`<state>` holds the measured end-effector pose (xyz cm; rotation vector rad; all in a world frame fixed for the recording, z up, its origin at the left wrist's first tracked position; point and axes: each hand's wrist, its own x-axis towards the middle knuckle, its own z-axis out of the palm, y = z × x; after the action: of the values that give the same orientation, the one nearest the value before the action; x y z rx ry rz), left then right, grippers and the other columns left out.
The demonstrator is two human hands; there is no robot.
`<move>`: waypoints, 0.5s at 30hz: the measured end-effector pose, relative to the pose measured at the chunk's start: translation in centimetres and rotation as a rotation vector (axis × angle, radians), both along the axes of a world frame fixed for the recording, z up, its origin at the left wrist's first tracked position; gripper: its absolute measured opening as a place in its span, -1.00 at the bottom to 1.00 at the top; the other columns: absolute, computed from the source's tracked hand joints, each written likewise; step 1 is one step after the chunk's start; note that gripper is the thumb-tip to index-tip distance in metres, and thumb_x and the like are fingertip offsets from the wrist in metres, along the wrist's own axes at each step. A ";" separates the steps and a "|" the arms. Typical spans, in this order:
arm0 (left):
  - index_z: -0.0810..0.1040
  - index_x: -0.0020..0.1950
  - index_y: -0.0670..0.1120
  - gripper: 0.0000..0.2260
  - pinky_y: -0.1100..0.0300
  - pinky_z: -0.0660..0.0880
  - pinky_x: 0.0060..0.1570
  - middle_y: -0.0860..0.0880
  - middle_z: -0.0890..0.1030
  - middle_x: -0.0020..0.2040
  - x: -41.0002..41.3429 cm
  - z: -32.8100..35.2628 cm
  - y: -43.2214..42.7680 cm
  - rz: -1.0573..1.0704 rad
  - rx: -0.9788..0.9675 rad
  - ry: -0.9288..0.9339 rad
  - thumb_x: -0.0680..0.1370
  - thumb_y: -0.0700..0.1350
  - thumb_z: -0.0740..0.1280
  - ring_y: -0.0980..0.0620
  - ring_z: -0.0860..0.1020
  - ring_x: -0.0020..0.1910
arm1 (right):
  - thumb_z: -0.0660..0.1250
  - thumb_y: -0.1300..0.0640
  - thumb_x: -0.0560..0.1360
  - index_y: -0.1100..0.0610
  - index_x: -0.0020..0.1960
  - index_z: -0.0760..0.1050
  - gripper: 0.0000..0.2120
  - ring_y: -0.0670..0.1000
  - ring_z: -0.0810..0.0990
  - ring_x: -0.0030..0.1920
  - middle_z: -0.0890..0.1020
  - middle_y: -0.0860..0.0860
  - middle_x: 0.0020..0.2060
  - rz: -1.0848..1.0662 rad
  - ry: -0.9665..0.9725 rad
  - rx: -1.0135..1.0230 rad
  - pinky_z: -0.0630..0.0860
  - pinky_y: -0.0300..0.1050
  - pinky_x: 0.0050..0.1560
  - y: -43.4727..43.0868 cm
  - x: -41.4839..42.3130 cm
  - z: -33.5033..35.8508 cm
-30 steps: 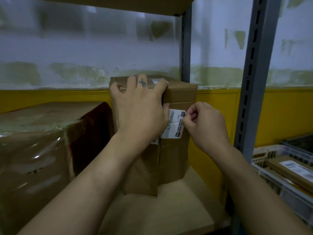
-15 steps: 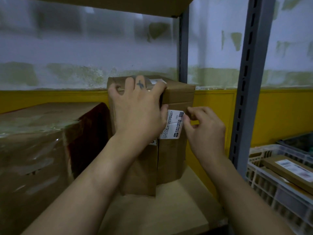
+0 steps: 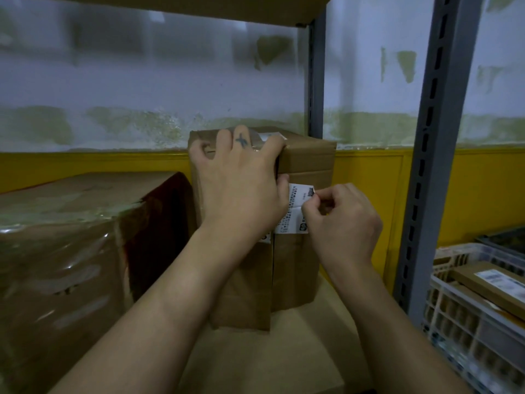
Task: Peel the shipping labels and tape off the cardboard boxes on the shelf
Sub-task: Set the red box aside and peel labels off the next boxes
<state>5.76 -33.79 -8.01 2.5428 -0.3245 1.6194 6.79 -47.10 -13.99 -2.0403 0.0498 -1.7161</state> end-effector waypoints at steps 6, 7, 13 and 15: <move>0.40 0.34 0.17 -0.58 -0.21 0.22 0.29 -0.12 0.47 0.23 -0.2 0.1 0.1 -0.006 -0.017 0.034 0.50 0.20 0.28 -0.17 0.37 0.28 | 0.43 0.19 0.37 0.11 -0.30 0.52 -0.88 -0.07 0.45 -0.33 0.54 -0.04 -0.35 0.036 0.031 0.028 0.17 -0.37 -0.38 0.2 -0.5 -0.1; 0.40 0.33 0.17 -0.59 -0.21 0.22 0.29 -0.12 0.46 0.23 -0.3 0.1 0.1 -0.007 -0.020 0.038 0.50 0.20 0.28 -0.16 0.37 0.28 | 0.43 0.20 0.37 0.11 -0.30 0.52 -0.88 -0.07 0.45 -0.33 0.54 -0.05 -0.35 0.043 0.035 0.029 0.17 -0.39 -0.38 0.2 -0.6 -0.1; 0.41 0.32 0.17 -0.60 -0.19 0.20 0.29 -0.11 0.47 0.20 -0.5 0.3 0.3 -0.023 -0.035 0.060 0.50 0.20 0.29 -0.16 0.37 0.27 | 0.44 0.21 0.36 0.11 -0.30 0.52 -0.88 -0.07 0.45 -0.34 0.53 -0.05 -0.35 0.078 0.023 -0.001 0.20 -0.39 -0.39 0.3 -1.0 -0.5; 0.42 0.31 0.17 -0.60 -0.16 0.19 0.29 -0.09 0.46 0.18 -0.5 0.6 0.7 -0.042 -0.064 0.095 0.49 0.20 0.30 -0.14 0.37 0.27 | 0.44 0.21 0.36 0.11 -0.31 0.50 -0.86 -0.09 0.44 -0.34 0.52 -0.06 -0.35 0.090 0.022 -0.008 0.19 -0.40 -0.39 0.5 -1.3 -0.6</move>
<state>5.25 -33.12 -7.44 2.5375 -0.3101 1.4643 5.51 -46.56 -14.58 -2.0354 -0.0410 -1.6427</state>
